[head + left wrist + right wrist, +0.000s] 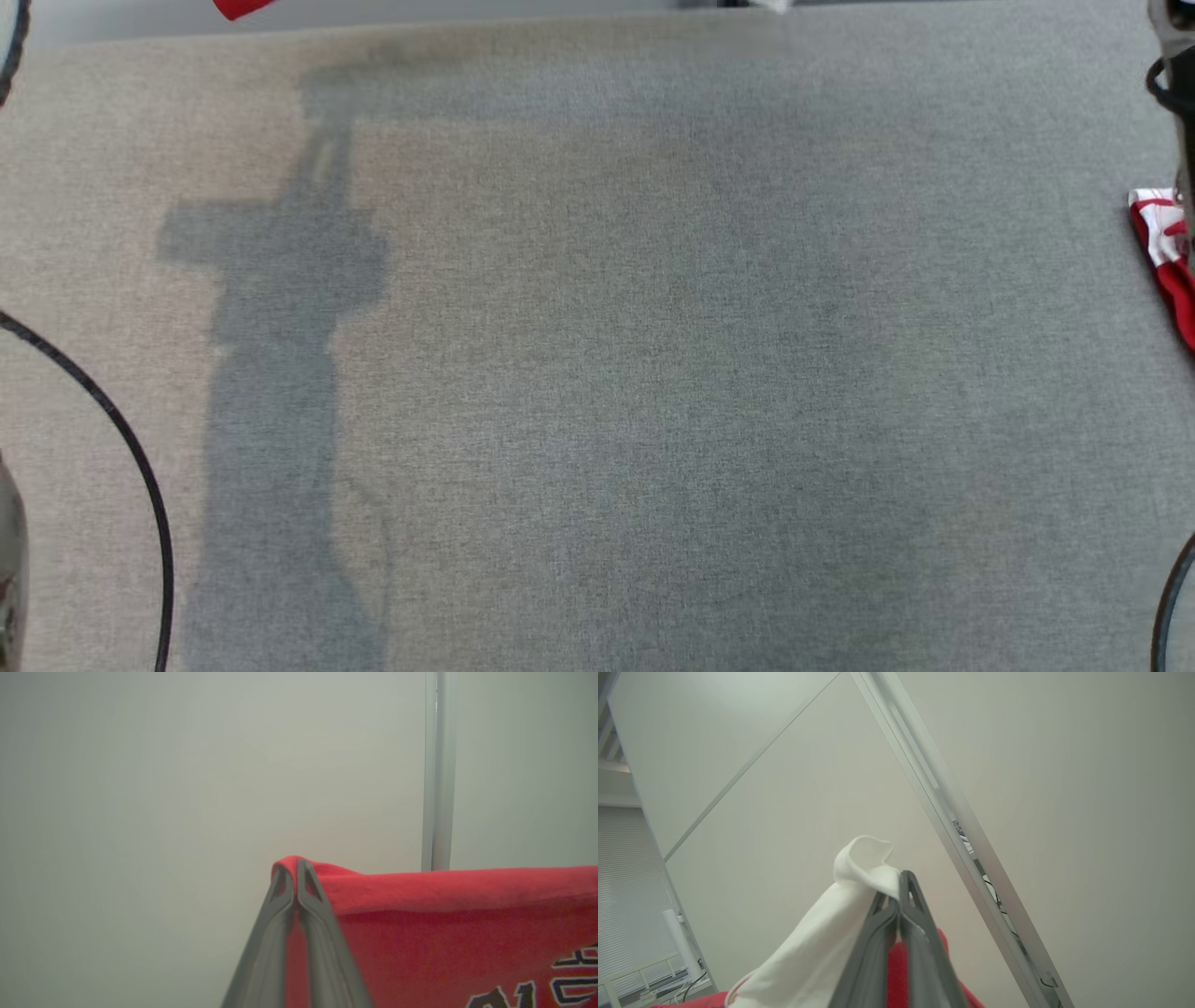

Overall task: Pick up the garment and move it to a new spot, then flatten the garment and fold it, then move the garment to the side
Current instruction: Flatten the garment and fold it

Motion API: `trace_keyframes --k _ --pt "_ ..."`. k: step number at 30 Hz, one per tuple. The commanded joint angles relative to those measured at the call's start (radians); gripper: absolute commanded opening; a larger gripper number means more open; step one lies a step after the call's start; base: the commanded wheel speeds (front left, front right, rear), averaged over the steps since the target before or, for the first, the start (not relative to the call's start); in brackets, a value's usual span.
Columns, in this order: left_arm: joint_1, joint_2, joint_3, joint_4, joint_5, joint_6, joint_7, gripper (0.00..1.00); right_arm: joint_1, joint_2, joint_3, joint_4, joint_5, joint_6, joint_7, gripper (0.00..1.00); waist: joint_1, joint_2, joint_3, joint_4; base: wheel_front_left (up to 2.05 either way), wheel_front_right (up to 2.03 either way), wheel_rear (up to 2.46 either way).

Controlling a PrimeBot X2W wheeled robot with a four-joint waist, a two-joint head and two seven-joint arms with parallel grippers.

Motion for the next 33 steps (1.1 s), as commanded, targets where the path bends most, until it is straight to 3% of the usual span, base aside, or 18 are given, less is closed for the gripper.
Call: trace_keyframes --k 1,7,15,24,33 --pt "-0.005 -0.009 -0.005 0.029 -0.013 -0.004 -0.003 0.0 -0.01 0.0 0.013 0.024 0.002 0.0 -0.007 0.0 0.0 0.0 0.015 -0.005 0.0 0.0 0.0" --pt "0.051 -0.058 -0.045 0.173 -0.105 -0.012 -0.017 0.0 0.058 -0.013 0.107 0.11 0.07 0.0 -0.006 0.0 0.0 0.0 0.057 0.0 0.0 0.0 0.0" --pt "0.285 -0.097 -0.145 0.202 -0.237 -0.011 -0.056 0.0 0.296 -0.083 0.267 0.133 0.129 0.0 0.035 0.0 0.0 0.0 0.063 0.017 0.0 0.0 0.0" --pt "0.562 -0.07 -0.182 0.136 -0.325 -0.011 -0.094 0.0 0.616 -0.166 0.347 0.026 0.215 0.0 0.016 0.0 0.0 0.0 0.02 0.024 0.0 0.0 0.0" --pt "0.836 -0.002 -0.193 -0.045 -0.443 -0.011 -0.028 0.0 0.921 -0.208 0.343 -0.173 0.297 0.0 0.02 0.0 0.0 0.0 -0.066 0.005 0.0 0.0 0.0"
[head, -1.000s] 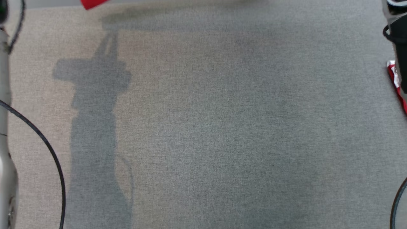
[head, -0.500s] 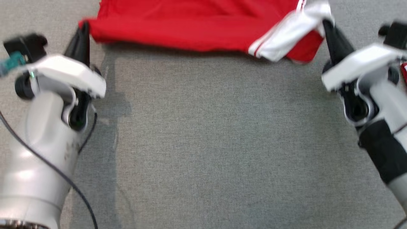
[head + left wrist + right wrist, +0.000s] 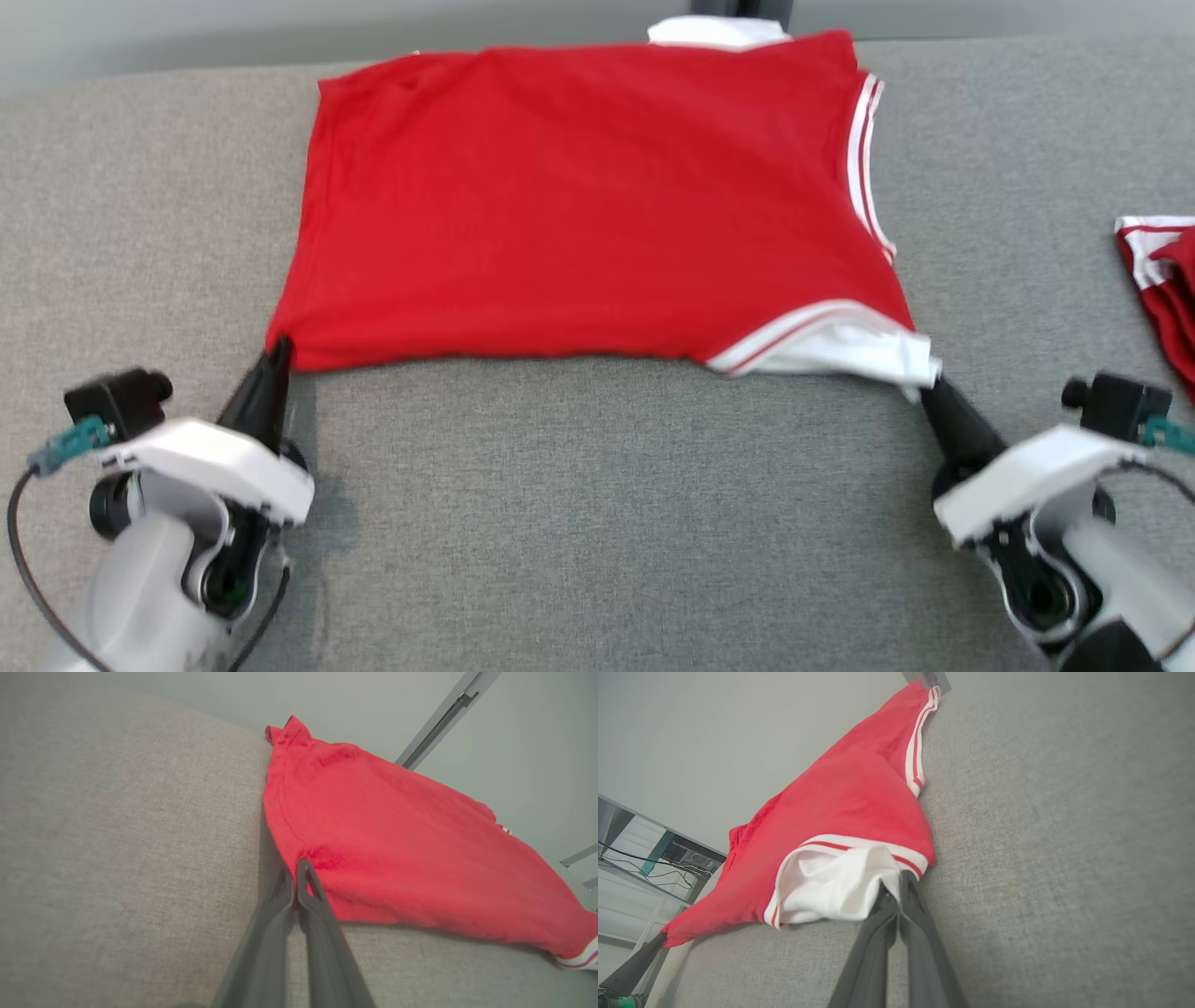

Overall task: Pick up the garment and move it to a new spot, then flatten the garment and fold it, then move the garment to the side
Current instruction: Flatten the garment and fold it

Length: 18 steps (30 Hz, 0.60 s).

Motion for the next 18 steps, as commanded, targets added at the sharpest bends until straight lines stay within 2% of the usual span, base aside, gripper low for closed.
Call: trace_keyframes --k 1,6,8,12,13,14,18 --pt "0.036 0.018 -0.004 -0.024 -0.001 0.0 0.013 0.0 0.052 -0.013 -0.003 -0.021 0.012 0.0 0.007 0.0 0.0 0.0 -0.027 -0.007 0.0 0.0 0.0" --pt "0.145 0.053 0.003 -0.134 -0.022 0.039 0.048 0.0 0.175 -0.044 -0.04 -0.104 0.017 0.0 0.02 0.0 0.0 0.0 -0.07 -0.01 0.0 0.0 0.0" --pt "0.202 0.075 0.01 -0.206 -0.033 0.069 0.07 0.0 0.234 -0.054 -0.062 -0.147 0.018 0.0 0.038 0.0 0.0 0.0 -0.088 -0.007 0.0 0.0 0.0" --pt "0.334 0.12 0.023 -0.363 -0.052 0.147 0.12 0.0 0.366 -0.076 -0.113 -0.231 0.012 0.0 0.088 0.0 0.0 0.0 -0.129 -0.003 0.0 0.0 0.0" --pt "0.408 0.144 0.032 -0.448 -0.063 0.19 0.143 0.0 0.426 -0.082 -0.146 -0.276 -0.001 0.0 0.117 0.0 0.0 0.0 -0.143 -0.004 0.0 0.0 0.0" --pt "0.408 0.144 0.032 -0.448 -0.063 0.19 0.143 0.0 0.426 -0.082 -0.146 -0.276 -0.001 0.0 0.117 0.0 0.0 0.0 -0.143 -0.004 0.0 0.0 0.0" --pt "0.545 0.179 0.045 -0.61 -0.08 0.276 0.181 0.0 0.541 -0.074 -0.222 -0.342 -0.035 0.0 0.189 0.0 0.0 0.0 -0.163 -0.008 0.0 0.0 0.0"
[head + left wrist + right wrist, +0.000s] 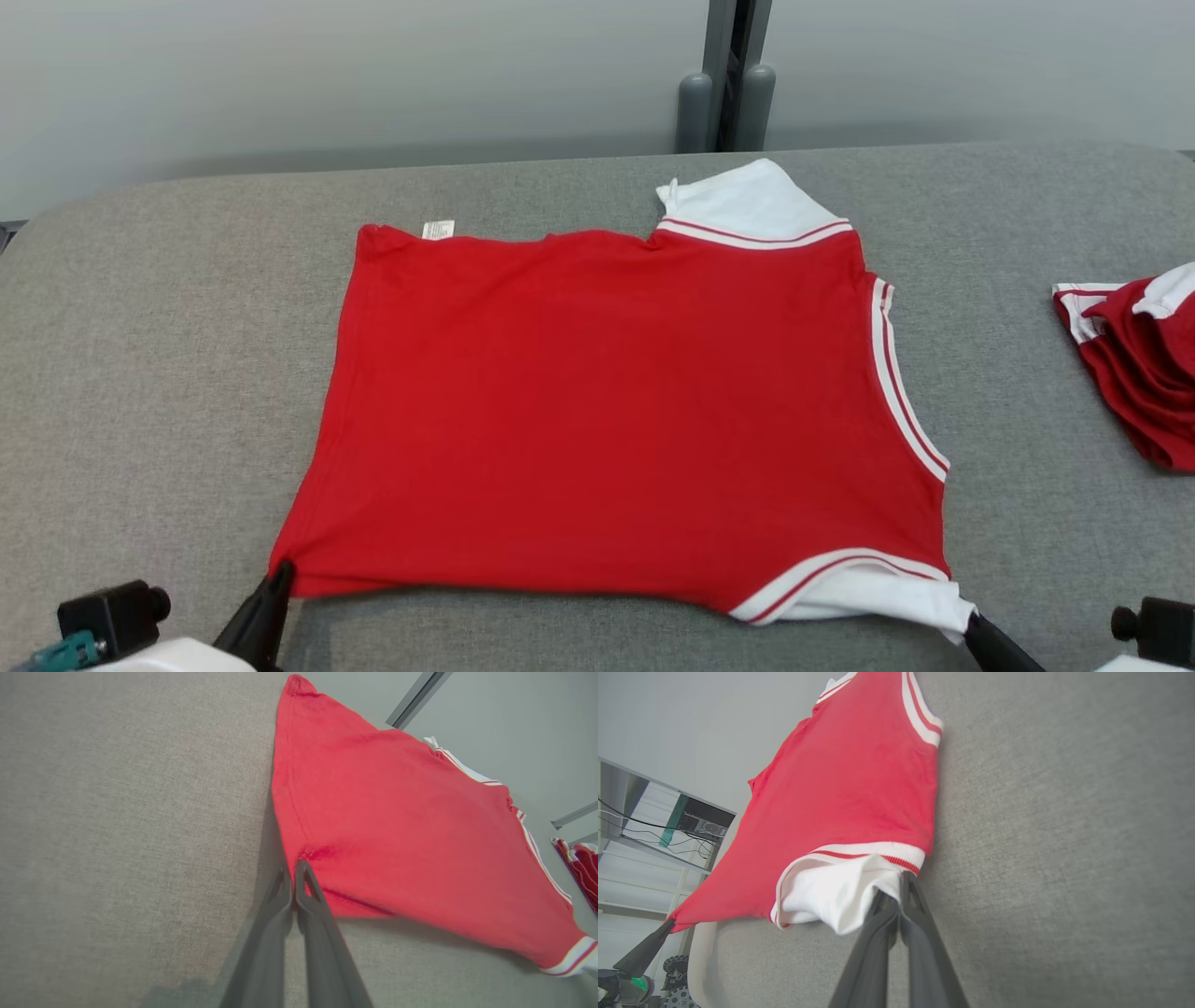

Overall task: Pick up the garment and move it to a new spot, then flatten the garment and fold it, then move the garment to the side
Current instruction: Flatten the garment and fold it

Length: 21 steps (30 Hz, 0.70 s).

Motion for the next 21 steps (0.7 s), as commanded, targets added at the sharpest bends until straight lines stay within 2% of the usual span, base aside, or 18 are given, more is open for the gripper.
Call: trace_keyframes --k 1,6,9,14,18,21 --pt "0.042 0.017 0.007 -0.046 -0.007 0.03 0.012 0.0 0.042 0.002 -0.031 -0.019 -0.019 0.0 0.031 0.0 0.0001 -0.0001 -0.008 -0.002 0.0 0.0 0.0" --pt "0.169 0.046 0.012 -0.202 -0.016 0.114 0.049 0.0 0.159 0.047 -0.163 -0.1 -0.095 0.0 0.141 0.0 0.0001 -0.0001 -0.014 -0.003 0.0 0.0 0.0" --pt "0.209 0.058 0.011 -0.261 -0.018 0.144 0.063 0.0 0.204 0.101 -0.239 -0.156 -0.149 0.0 0.215 0.0 0.0001 -0.0001 -0.012 -0.003 0.0 0.0 0.0" --pt "0.204 0.074 0.009 -0.309 -0.008 0.161 0.083 0.0 0.239 0.204 -0.35 -0.238 -0.238 0.0 0.35 0.0 0.0001 -0.0001 0.004 0.006 0.0 0.0 0.0" --pt "0.143 0.105 0.008 -0.326 0.015 0.147 0.105 0.0 0.21 0.303 -0.441 -0.307 -0.281 0.0 0.472 0.0 0.0001 -0.0001 0.029 0.014 0.0 0.0 0.0" --pt "0.09 0.125 0.014 -0.33 0.026 0.136 0.121 0.0 0.164 0.337 -0.485 -0.329 -0.268 0.0 0.536 0.0 0.0001 -0.0001 0.05 0.013 0.0 0.0 0.0"
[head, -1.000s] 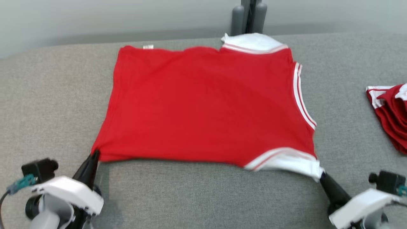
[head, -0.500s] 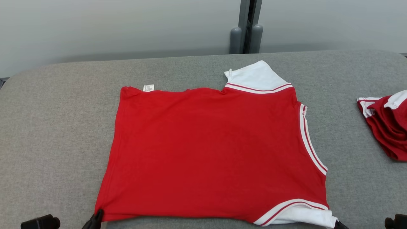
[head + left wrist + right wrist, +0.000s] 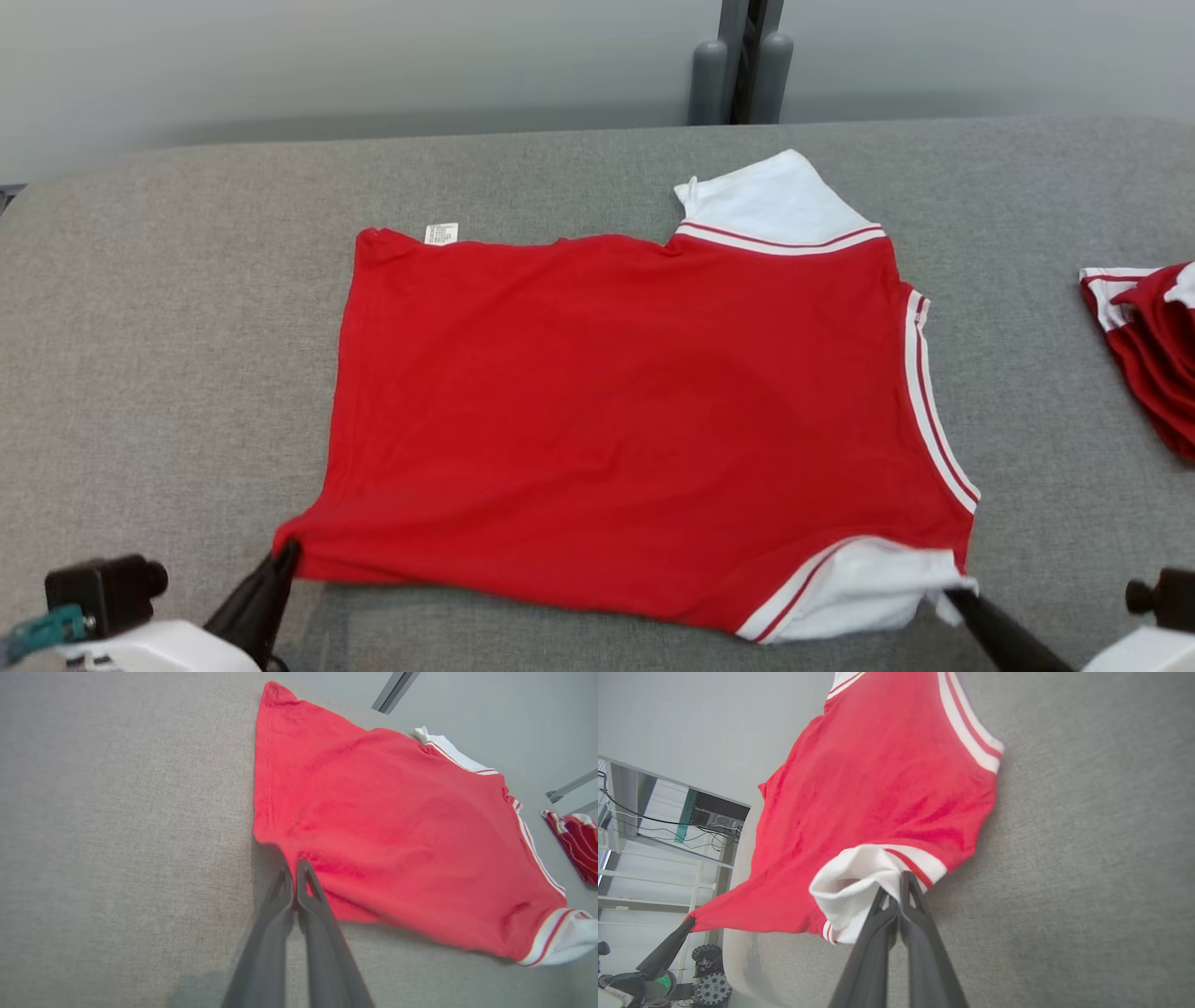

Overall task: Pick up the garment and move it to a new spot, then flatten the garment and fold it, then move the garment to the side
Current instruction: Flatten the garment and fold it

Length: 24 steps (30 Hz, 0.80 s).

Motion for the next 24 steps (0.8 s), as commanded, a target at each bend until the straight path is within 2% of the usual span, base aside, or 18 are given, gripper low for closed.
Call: trace_keyframes --k 1,5,12,17,24 --pt "-0.045 0.02 0.008 -0.001 0.014 -0.01 0.013 0.0 -0.045 0.002 -0.026 -0.008 -0.005 0.0 0.026 0.0 0.0 -0.0001 0.02 -0.002 0.0 0.0 0.0" --pt "-0.141 0.033 0.006 0.014 0.027 -0.028 0.037 0.0 -0.15 0.023 -0.061 0.001 0.004 0.0 0.068 0.0 0.0 -0.0001 0.055 -0.003 0.0 0.0 0.0" --pt "-0.304 0.014 -0.009 0.093 0.028 -0.067 0.078 0.0 -0.309 0.035 -0.091 0.063 0.002 0.0 0.096 0.0 0.0 -0.0001 0.112 0.002 0.0 0.0 0.0" --pt "-0.388 -0.007 -0.013 0.202 0.0 -0.086 0.109 0.0 -0.432 0.041 -0.101 0.16 0.003 0.0 0.077 0.0 0.0 -0.0001 0.15 -0.011 0.0 0.0 0.0" --pt "-0.437 -0.038 -0.036 0.306 -0.027 -0.124 0.136 0.0 -0.538 0.033 -0.059 0.279 0.007 0.0 0.027 0.0 0.0 -0.0001 0.18 -0.013 0.0 0.0 0.0"
